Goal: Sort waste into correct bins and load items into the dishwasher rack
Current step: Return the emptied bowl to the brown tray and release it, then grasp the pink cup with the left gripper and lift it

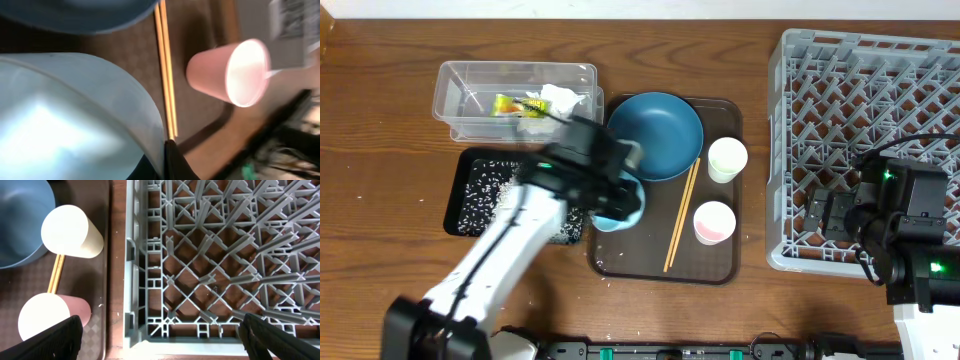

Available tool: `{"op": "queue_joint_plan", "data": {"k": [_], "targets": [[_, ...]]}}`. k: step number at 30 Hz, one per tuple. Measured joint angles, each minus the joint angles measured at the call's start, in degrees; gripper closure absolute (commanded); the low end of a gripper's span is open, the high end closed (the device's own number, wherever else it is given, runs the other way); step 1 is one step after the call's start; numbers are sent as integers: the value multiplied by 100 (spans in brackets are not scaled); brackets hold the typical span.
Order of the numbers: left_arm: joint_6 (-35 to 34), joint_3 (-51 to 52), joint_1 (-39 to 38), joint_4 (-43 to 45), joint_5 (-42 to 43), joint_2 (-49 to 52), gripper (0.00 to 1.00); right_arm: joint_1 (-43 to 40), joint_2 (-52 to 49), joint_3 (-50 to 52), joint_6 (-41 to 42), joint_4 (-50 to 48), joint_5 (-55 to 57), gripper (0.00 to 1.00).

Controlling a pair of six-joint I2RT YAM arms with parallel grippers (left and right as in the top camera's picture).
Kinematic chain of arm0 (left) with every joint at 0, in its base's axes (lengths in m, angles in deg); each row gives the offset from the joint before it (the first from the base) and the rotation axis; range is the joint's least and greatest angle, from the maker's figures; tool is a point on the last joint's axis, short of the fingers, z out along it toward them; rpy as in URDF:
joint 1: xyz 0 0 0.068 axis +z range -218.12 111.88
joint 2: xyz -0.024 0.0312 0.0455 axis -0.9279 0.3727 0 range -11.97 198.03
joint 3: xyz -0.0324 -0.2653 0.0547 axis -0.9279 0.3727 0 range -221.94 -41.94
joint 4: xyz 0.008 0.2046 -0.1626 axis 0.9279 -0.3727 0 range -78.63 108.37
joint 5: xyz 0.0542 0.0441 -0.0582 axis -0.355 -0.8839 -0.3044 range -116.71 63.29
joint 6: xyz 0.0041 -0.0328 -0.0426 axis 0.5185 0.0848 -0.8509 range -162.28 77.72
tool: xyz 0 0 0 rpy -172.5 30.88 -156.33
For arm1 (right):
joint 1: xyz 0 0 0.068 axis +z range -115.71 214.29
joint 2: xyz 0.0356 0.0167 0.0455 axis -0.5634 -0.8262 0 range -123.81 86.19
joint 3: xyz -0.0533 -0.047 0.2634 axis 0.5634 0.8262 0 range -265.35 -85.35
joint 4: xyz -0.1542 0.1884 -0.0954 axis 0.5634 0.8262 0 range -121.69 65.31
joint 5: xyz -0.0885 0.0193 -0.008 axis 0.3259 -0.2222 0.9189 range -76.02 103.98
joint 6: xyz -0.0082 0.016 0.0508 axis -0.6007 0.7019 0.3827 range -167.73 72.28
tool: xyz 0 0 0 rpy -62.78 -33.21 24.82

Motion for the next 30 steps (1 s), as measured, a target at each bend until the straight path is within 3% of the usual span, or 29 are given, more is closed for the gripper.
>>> {"op": "queue_joint_plan", "data": {"k": [5,8,12,17,24,30], "targets": [[-286,0,-846,195,-988,619,93,0,0,0,-2,0,2,1],[-376,0,-1016,212,-1316,844,64,0,0,0,-2,15,2,1],[-474,-31,-1029,129,-1523,837,48,0,0,0,-4,20,2,1],[-494,-348,-1029,-192,-1611,623,46,0,0,0,-4,22,4,1],[-479,-852,-1034,184,-1419,-122,46,0,0,0,-4,17,4,1],[-481,-874,-1266,181,-1174,140,46,0,-2,0,-4,17,2,1]]}}
